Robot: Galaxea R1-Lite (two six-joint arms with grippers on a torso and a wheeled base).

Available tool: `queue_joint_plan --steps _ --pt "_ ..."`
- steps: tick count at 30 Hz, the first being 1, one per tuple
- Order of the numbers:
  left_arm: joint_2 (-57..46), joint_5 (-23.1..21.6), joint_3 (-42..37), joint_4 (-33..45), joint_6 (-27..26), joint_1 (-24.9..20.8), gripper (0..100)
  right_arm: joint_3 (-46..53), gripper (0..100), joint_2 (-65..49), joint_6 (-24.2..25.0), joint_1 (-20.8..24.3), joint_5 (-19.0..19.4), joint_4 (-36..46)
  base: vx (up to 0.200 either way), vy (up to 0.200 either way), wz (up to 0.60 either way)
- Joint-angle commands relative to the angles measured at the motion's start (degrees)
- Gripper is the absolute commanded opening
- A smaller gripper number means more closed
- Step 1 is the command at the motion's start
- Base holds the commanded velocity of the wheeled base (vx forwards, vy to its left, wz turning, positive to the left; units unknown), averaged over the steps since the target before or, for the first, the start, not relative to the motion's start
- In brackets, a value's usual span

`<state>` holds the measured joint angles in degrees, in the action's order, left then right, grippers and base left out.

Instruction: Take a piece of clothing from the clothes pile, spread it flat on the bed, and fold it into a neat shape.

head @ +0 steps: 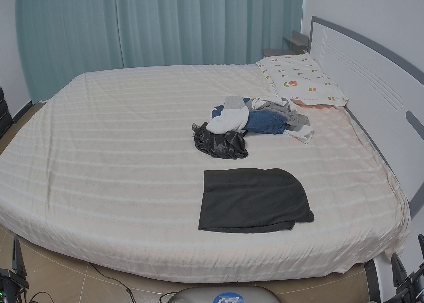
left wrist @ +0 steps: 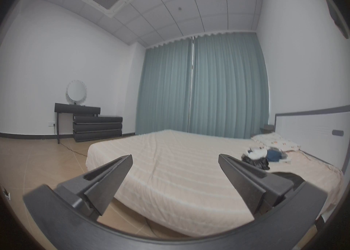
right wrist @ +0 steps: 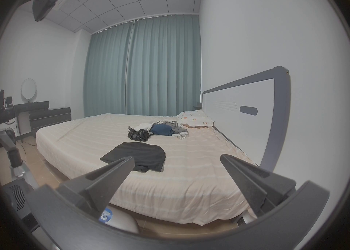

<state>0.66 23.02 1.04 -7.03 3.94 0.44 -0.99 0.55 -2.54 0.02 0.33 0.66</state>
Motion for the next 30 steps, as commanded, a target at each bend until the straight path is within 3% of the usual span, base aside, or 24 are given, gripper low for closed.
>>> queue_joint_plan --steps 1,2,6,10,30 --pt "-0.66 -3.15 -1.04 3.34 1.25 0.0 100 0.28 100 -0.55 0.78 -0.02 -0.07 1.01 0.0 0.0 0.0" --pt "-0.66 -7.37 -1.04 3.25 2.48 0.0 100 0.37 100 -0.55 0.87 0.06 -0.07 0.92 0.0 0.0 0.0" --pt "-0.66 -13.17 -1.04 3.52 2.13 -0.09 100 0.37 100 -0.55 1.13 0.06 0.02 0.92 0.0 0.0 0.0" --pt "-0.66 -21.43 -0.86 8.09 -3.15 -0.09 100 0.46 100 -0.55 1.22 0.06 0.11 0.84 0.0 0.0 0.0" --pt "-0.66 -21.52 -1.04 7.39 -3.41 0.0 100 0.46 100 -0.55 2.1 0.15 -0.07 0.84 0.0 0.0 0.0"
